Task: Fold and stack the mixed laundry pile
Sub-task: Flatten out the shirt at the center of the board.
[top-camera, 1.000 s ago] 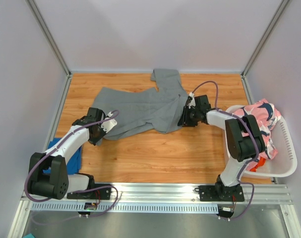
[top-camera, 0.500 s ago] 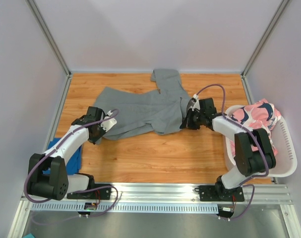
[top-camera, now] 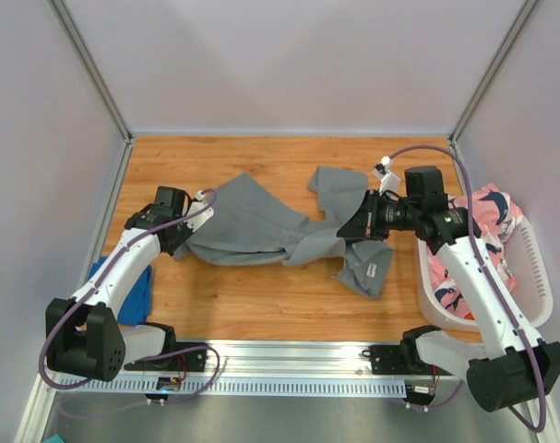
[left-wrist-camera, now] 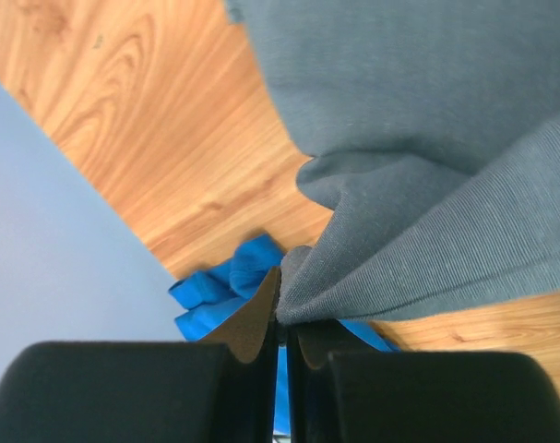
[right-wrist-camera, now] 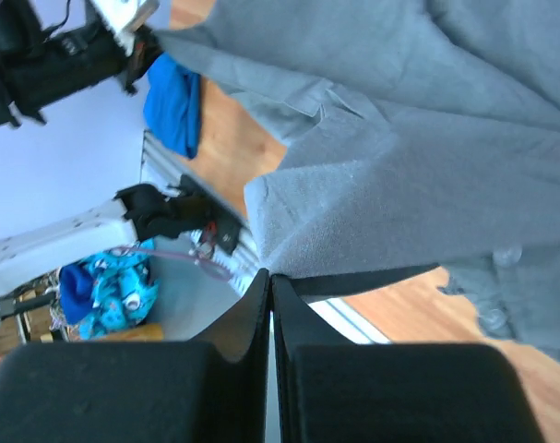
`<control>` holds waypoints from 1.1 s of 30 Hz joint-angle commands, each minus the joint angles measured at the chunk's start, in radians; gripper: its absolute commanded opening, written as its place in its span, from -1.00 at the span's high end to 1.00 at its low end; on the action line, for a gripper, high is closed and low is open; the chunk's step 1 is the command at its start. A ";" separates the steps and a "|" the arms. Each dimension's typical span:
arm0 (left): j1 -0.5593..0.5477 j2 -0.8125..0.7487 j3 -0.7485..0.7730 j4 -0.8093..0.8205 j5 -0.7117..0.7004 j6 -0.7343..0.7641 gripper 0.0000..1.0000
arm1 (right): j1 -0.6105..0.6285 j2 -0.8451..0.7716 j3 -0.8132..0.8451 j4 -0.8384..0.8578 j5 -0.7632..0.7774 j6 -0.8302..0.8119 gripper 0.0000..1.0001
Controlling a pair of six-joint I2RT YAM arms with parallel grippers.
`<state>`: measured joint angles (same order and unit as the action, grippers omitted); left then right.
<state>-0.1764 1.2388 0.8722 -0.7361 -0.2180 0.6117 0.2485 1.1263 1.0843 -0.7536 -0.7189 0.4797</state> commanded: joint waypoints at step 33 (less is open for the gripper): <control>0.043 0.240 1.116 0.107 -0.110 0.121 0.89 | -0.348 0.499 1.218 0.409 -0.014 0.449 0.99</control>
<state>-0.1421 1.5589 2.0998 -0.6937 -0.3584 0.7090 -0.0967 1.7748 2.4237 -0.3725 -0.6907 1.0370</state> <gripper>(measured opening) 0.052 0.007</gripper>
